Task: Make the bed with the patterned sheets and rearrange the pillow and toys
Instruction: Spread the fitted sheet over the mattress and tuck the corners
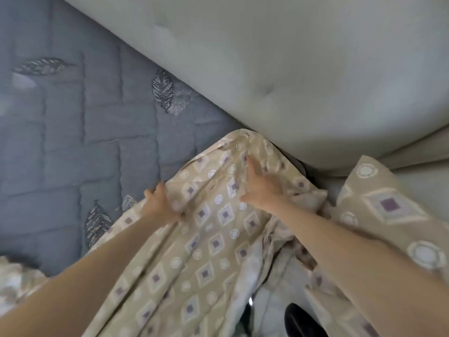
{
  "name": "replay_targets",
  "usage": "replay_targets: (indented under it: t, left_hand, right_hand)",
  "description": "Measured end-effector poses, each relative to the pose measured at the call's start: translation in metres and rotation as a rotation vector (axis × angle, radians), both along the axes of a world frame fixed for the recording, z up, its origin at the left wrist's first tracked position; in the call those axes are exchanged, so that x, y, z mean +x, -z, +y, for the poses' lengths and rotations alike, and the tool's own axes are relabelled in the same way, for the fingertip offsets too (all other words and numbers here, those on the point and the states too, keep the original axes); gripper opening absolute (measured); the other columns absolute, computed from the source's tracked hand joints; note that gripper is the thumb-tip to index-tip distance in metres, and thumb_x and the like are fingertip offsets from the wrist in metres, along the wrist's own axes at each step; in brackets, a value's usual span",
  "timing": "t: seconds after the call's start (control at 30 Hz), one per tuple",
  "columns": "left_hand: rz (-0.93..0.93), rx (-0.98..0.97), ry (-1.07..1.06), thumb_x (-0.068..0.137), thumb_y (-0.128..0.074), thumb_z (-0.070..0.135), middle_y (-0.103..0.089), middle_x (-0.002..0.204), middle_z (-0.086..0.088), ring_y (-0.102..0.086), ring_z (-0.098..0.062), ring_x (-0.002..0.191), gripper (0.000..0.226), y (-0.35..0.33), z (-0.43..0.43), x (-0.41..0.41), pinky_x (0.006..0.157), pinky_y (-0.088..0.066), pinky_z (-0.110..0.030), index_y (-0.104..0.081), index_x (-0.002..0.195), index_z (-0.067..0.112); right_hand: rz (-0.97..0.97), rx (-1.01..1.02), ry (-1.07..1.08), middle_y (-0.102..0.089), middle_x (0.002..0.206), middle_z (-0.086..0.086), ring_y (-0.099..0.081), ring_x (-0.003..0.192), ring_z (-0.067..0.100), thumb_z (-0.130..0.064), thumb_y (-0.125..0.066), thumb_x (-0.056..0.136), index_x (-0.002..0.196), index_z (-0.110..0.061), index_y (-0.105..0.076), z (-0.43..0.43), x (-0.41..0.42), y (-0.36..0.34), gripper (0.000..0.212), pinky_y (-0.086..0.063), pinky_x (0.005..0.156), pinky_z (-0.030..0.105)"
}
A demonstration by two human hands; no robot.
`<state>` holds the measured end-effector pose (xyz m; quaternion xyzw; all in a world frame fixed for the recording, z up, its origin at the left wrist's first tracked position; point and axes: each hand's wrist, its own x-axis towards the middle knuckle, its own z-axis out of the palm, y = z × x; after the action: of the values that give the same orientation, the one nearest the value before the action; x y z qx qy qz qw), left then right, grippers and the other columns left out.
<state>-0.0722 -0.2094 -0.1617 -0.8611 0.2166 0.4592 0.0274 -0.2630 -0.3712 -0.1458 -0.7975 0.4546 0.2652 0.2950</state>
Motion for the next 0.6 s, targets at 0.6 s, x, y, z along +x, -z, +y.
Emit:
replay_targets:
  t: [0.6]
  left_hand:
    - [-0.341, 0.059, 0.356, 0.092, -0.048, 0.009, -0.058, 0.107, -0.020, -0.057, -0.040, 0.100, 0.030, -0.004, 0.002, 0.058, 0.068, -0.039, -0.037, -0.039, 0.120, 0.006]
  right_hand:
    - [0.058, -0.169, 0.045, -0.060, 0.110, 0.016, -0.059, 0.097, 0.033, -0.009, -0.034, 0.096, 0.139, -0.017, -0.033, -0.001, -0.022, 0.024, 0.043, -0.043, 0.066, 0.032]
